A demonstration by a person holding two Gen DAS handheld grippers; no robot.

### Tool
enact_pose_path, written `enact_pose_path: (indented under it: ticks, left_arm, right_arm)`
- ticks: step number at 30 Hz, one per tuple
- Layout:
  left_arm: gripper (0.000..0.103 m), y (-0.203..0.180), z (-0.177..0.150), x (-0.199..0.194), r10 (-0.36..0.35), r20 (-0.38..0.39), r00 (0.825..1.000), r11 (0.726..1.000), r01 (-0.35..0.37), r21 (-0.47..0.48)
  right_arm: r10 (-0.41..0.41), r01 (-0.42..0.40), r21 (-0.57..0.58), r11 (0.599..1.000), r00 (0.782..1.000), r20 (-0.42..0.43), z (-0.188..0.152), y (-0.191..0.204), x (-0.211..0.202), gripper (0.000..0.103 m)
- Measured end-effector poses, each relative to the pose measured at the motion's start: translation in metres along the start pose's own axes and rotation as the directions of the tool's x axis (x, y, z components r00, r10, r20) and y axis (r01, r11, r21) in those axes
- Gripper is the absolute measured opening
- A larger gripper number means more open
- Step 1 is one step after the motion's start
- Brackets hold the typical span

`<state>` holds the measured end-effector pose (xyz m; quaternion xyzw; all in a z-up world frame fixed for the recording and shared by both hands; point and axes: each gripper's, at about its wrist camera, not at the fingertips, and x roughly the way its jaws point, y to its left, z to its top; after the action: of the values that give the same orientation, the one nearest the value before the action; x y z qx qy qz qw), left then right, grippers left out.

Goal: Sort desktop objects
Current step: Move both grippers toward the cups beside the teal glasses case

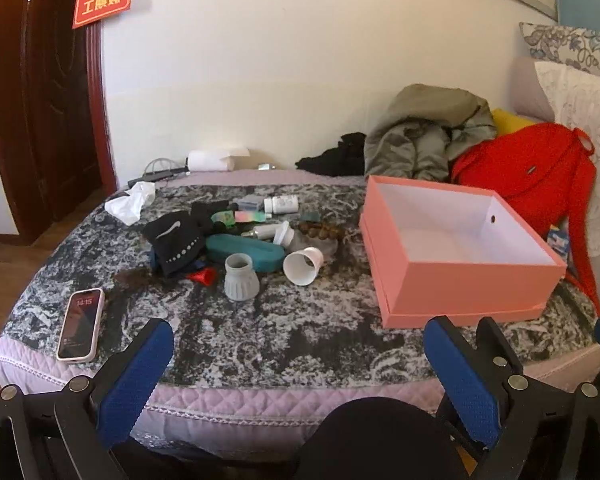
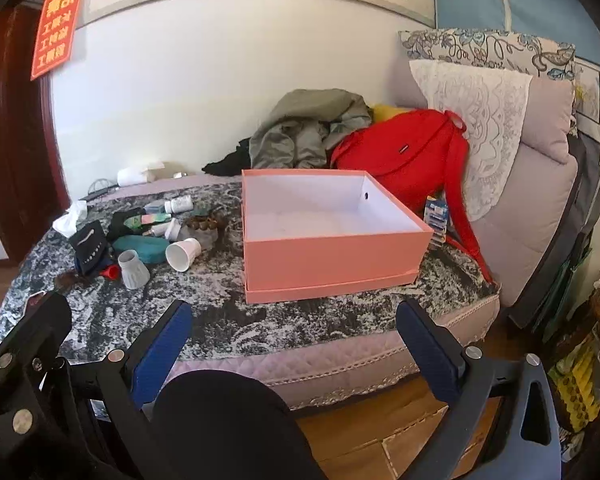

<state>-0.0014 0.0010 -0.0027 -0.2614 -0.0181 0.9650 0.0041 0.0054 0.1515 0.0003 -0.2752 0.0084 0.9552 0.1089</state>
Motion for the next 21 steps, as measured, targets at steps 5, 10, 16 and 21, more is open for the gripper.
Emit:
enact_pose_path:
  ticks: [5, 10, 16, 21]
  left_arm:
    - [0.103, -0.003, -0.005, 0.008, 0.003, -0.006, 1.000, 1.000, -0.003, 0.001]
    - [0.103, -0.007, -0.009, 0.014, -0.003, -0.027, 1.000, 1.000, 0.003, -0.003]
    - [0.103, -0.002, -0.006, 0.027, -0.029, -0.062, 0.998, 1.000, 0.029, -0.005]
    - [0.103, 0.016, 0.002, 0.040, -0.076, -0.079, 0.994, 0.997, 0.074, -0.023]
  right_arm:
    - [0.009, -0.008, 0.015, 1.000, 0.999, -0.033, 0.000, -0.003, 0.007, 0.103]
    - [-0.010, 0.010, 0.006, 1.000, 0.999, -0.037, -0.001, -0.003, 0.020, 0.103]
    - [-0.019, 0.019, -0.004, 1.000, 0.999, -0.040, -0.001, 0.000, 0.030, 0.103]
    - [-0.036, 0.035, -0.025, 0.999, 0.999, -0.023, 0.001, 0.007, 0.038, 0.103]
